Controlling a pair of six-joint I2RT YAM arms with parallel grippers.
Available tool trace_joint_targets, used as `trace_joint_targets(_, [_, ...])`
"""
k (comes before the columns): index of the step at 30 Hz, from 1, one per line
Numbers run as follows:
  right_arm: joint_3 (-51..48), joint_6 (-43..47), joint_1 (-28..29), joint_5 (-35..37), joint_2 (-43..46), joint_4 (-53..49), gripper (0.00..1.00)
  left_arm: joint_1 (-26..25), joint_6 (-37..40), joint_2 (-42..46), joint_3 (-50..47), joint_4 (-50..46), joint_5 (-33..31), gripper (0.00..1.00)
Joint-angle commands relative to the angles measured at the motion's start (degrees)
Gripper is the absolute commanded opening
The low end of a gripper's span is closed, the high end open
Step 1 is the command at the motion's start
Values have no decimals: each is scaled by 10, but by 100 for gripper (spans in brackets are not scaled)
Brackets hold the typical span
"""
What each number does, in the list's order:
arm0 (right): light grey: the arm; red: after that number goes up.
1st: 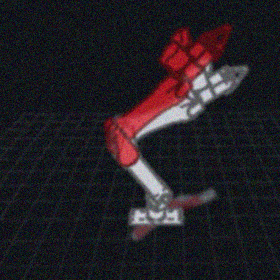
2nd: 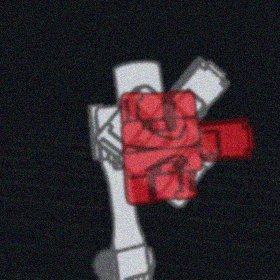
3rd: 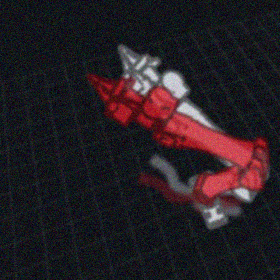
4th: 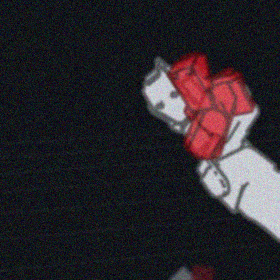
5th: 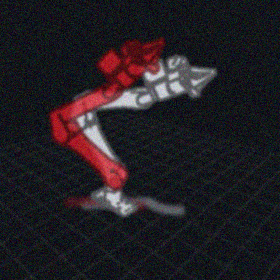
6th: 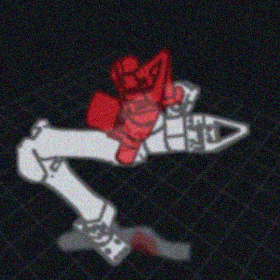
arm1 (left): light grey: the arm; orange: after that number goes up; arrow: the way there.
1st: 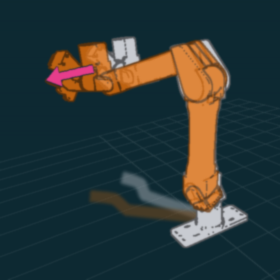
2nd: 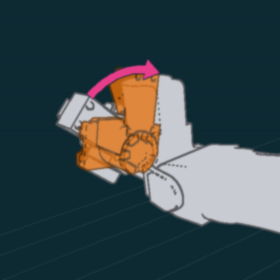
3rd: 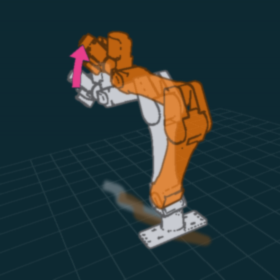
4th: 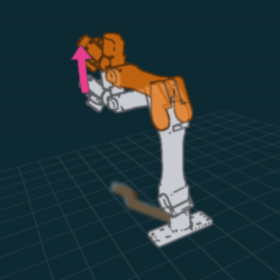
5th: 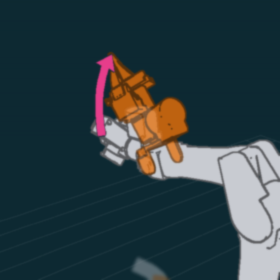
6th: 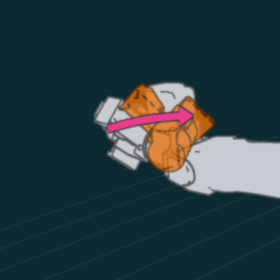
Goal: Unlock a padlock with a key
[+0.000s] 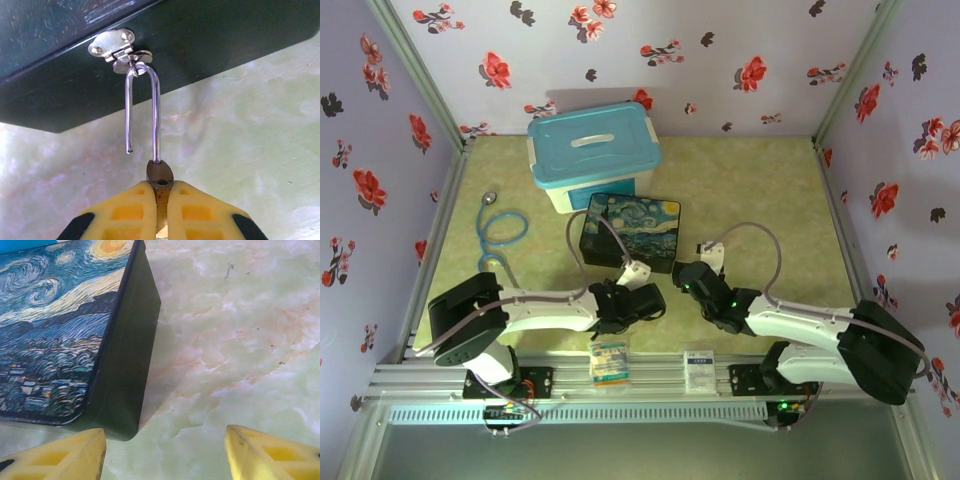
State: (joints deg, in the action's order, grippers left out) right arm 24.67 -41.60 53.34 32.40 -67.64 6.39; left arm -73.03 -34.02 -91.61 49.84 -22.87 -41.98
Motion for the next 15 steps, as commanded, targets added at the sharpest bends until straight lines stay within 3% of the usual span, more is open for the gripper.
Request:
trace_joint_targets(1, [-2,23,-5,-20,-5,37,64,-9,85,-11,16,7,-77,0])
trace_joint_targets(9, [-11,6,-29,-81,-14,91,65,-12,245,24,-31,148,-20,0])
trace_joint_targets(15, [-30,17,-32,-118,10,124,65,-14,316,12,-39,199,-36,0])
